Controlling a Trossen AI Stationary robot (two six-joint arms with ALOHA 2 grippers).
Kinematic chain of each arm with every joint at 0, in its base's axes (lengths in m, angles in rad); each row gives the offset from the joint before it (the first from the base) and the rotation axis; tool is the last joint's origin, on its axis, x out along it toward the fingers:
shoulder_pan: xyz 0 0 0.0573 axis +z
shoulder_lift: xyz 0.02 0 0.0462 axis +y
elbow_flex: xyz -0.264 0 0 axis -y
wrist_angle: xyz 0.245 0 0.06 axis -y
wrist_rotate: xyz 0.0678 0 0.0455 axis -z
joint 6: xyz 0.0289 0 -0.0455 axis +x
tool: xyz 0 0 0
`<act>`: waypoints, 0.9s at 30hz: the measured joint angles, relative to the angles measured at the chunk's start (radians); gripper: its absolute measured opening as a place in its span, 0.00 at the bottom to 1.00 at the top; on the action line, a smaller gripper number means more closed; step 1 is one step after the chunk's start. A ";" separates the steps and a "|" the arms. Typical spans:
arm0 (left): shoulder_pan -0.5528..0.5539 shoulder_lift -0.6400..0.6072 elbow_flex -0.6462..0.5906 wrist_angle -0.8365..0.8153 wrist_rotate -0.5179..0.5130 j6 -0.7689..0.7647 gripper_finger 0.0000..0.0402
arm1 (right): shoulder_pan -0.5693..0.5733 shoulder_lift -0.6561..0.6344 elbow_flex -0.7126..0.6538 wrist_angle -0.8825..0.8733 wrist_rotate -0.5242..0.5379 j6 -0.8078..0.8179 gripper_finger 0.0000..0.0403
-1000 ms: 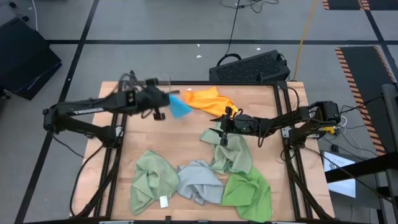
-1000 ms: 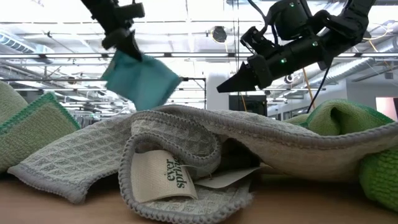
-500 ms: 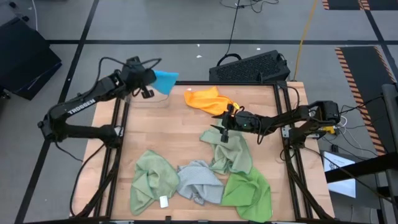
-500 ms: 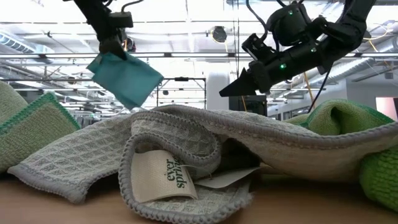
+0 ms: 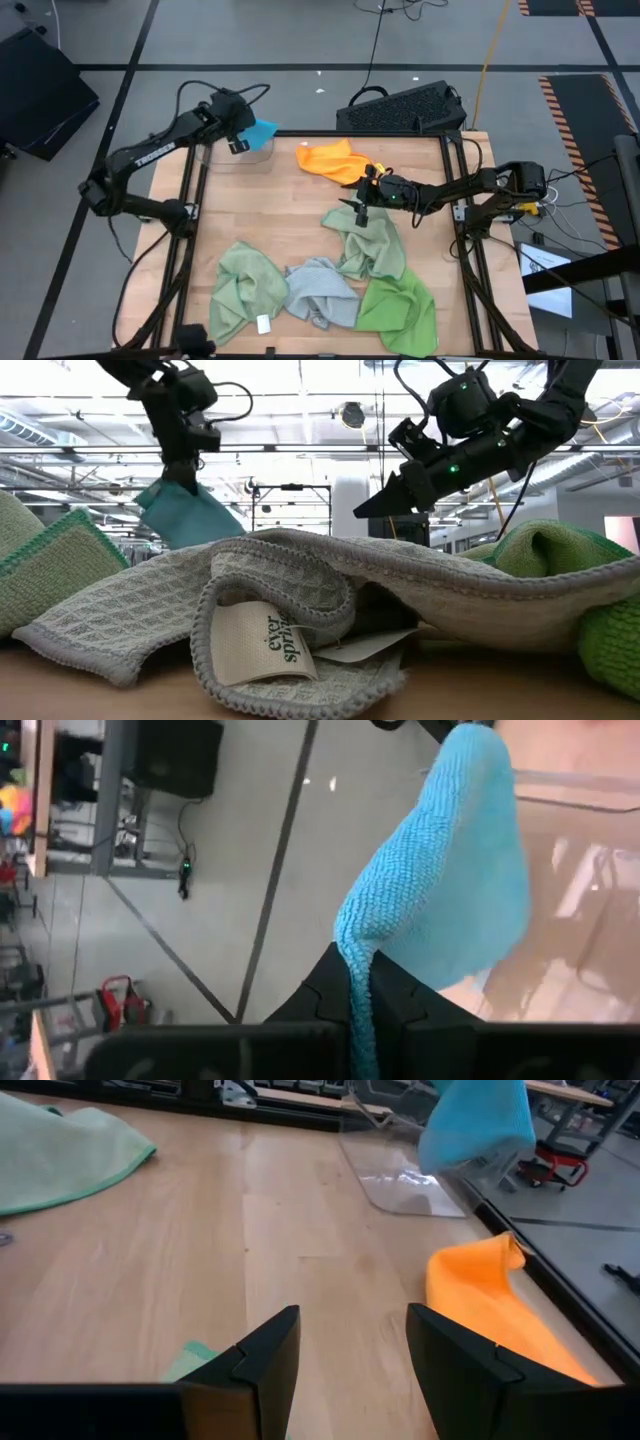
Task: Fold microfiber towels
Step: Put the blue microfiber cloth into the transparent bin
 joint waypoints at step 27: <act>0.076 -0.010 0.000 0.036 0.102 -0.026 0.02 | -0.036 0.000 0.009 0.087 0.003 0.006 0.44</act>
